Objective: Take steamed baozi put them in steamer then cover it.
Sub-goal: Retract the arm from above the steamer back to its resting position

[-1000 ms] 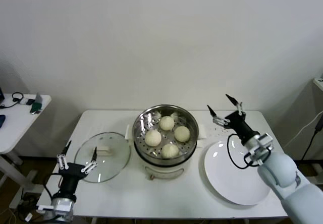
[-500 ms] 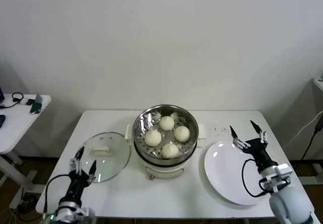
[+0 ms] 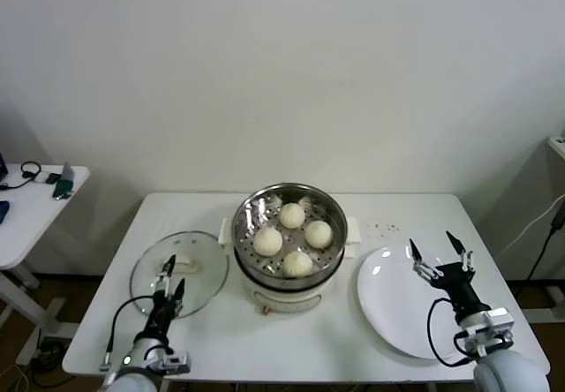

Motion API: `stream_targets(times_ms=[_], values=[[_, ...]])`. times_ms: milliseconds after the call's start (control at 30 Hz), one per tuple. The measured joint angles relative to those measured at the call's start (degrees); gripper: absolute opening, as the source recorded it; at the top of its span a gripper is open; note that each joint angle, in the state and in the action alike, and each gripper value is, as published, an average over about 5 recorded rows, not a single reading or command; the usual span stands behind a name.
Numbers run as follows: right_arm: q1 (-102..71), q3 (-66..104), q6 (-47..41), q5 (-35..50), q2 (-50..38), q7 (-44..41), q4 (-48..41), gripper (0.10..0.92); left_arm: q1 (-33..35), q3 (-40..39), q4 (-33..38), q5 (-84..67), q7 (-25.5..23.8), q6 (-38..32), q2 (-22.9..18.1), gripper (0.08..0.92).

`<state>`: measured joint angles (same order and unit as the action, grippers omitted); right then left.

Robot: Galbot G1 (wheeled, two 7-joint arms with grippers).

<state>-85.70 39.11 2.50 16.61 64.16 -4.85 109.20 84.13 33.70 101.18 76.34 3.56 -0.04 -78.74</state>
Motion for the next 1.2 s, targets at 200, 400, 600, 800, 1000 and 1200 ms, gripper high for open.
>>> stream_targets(times_ms=[200, 400, 600, 800, 1000, 1200], values=[[-0.98, 0.95, 0.33, -0.79, 0.81, -0.29, 0.23, 0.823, -3.95, -0.50, -4.73, 2.25, 0.71, 0.49, 0.07, 0.823], [-1.57, 1.67, 0.53, -1.33, 1.36, -0.39, 0.64, 0.823, -7.59, -0.41, -8.90, 4.20, 1.50, 0.88, 0.19, 0.823], [-1.96, 1.87, 0.66, -2.08, 1.86, -0.53, 1.09, 0.823, -10.58, -0.27, -12.73, 5.98, 1.89, 1.06, 0.16, 0.823], [-2.27, 2.32, 1.06, -2.91, 2.24, -0.79, 1.11, 0.823, -13.26, -0.27, -16.08, 7.11, 2.28, 1.09, 0.10, 0.823], [-2.67, 2.68, 1.42, -3.65, 2.64, -1.13, 1.07, 0.823, -15.60, -0.43, -18.54, 7.25, 2.62, 1.29, 0.20, 0.823], [-2.73, 2.62, 1.56, -4.24, 3.18, -1.28, 1.11, 0.823, -17.11, -0.58, -20.03, 6.71, 2.76, 1.68, 0.37, 0.823]])
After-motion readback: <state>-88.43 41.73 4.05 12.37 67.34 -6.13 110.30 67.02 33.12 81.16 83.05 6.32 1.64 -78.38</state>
